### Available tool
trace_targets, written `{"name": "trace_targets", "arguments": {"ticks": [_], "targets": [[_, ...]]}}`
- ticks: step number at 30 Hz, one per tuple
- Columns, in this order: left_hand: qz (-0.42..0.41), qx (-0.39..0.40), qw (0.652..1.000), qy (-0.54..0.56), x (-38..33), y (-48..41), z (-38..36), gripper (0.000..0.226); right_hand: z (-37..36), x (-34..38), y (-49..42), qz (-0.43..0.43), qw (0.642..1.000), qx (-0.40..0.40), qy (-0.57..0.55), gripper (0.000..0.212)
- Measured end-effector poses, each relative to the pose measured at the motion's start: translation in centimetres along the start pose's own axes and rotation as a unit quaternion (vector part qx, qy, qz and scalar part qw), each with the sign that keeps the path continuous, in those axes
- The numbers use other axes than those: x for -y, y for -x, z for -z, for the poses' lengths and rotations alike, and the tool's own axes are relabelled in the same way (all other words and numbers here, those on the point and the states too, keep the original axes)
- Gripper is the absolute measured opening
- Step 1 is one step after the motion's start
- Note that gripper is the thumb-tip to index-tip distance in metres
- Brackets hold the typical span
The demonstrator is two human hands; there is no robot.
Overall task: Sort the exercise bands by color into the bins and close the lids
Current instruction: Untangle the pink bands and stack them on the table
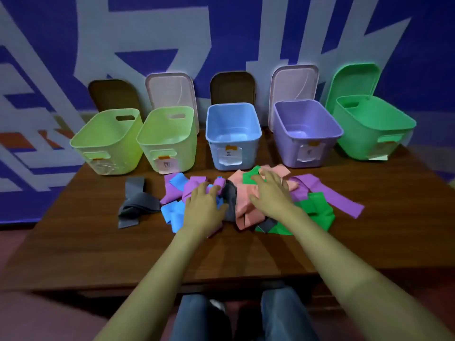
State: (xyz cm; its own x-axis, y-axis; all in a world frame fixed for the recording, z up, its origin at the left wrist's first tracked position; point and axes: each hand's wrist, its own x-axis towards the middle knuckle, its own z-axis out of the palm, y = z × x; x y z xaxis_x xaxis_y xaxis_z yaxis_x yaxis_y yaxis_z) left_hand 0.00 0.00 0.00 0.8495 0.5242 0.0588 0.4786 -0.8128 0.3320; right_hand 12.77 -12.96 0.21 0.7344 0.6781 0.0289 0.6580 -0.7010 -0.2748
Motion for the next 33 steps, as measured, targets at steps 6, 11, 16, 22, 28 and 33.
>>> {"name": "trace_targets", "arguments": {"ticks": [6,11,16,22,28,33], "targets": [[-0.019,0.023,0.999,0.034,0.9,0.0,-3.2,0.067,-3.3,-1.9,0.9,-0.005,0.997,0.055,-0.048,0.069],[-0.019,-0.020,0.996,0.080,1.3,-2.1,-5.0,0.067,-5.9,-2.9,0.7,-0.029,0.996,0.071,-0.045,0.059],[0.001,0.028,1.000,0.008,1.5,-2.8,-6.2,0.045,-7.4,-2.8,0.9,-0.043,0.998,0.007,-0.054,0.046],[0.036,-0.028,0.998,0.050,1.5,-2.5,-6.2,0.024,-7.5,-2.7,0.7,-0.061,0.989,-0.059,-0.124,0.033],[0.055,-0.090,0.983,0.152,1.4,-2.3,-5.4,0.015,-6.3,-1.7,0.9,-0.068,0.981,-0.115,-0.142,0.027],[0.046,-0.123,0.984,0.117,1.0,-1.5,-5.2,0.024,-4.6,-1.2,1.3,-0.047,0.969,-0.153,-0.188,0.024]]}}
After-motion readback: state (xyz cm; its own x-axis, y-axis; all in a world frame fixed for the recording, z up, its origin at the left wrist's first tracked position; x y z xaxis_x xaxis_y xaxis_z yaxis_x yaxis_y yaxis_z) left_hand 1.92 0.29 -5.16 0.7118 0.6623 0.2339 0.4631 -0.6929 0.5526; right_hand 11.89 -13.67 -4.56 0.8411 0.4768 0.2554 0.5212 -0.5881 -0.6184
